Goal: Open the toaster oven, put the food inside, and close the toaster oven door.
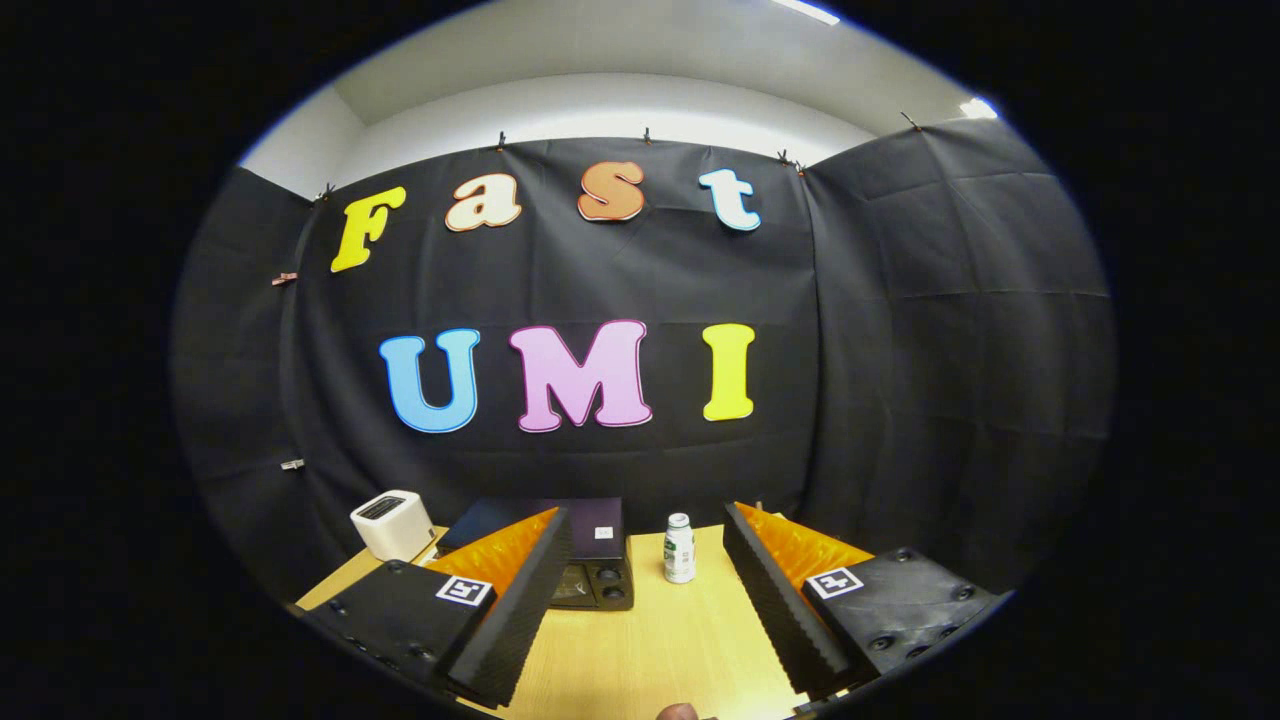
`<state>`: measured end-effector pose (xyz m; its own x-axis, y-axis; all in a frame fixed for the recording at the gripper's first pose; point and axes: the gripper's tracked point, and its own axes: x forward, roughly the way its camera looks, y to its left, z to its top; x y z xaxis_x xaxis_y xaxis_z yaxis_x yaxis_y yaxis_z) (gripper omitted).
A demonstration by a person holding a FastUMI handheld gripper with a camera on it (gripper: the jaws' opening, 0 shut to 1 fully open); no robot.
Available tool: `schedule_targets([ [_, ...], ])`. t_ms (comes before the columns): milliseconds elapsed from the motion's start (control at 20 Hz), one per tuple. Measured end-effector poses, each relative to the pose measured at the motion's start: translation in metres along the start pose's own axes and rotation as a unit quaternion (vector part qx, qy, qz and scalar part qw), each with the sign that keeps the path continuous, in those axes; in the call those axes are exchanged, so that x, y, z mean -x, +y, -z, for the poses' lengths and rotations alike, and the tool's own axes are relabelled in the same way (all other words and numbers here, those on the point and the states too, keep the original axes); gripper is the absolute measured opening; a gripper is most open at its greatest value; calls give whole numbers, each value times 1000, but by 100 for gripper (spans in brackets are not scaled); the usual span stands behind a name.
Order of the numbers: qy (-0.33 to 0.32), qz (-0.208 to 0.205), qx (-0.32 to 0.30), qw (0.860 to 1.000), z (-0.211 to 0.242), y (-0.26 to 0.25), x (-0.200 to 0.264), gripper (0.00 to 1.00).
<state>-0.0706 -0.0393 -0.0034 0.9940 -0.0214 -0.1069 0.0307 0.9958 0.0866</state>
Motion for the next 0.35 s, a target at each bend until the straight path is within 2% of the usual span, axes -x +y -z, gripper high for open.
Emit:
schedule_targets([
  [350,-5,-2,9,1000,-5,-11,-5,98],
])
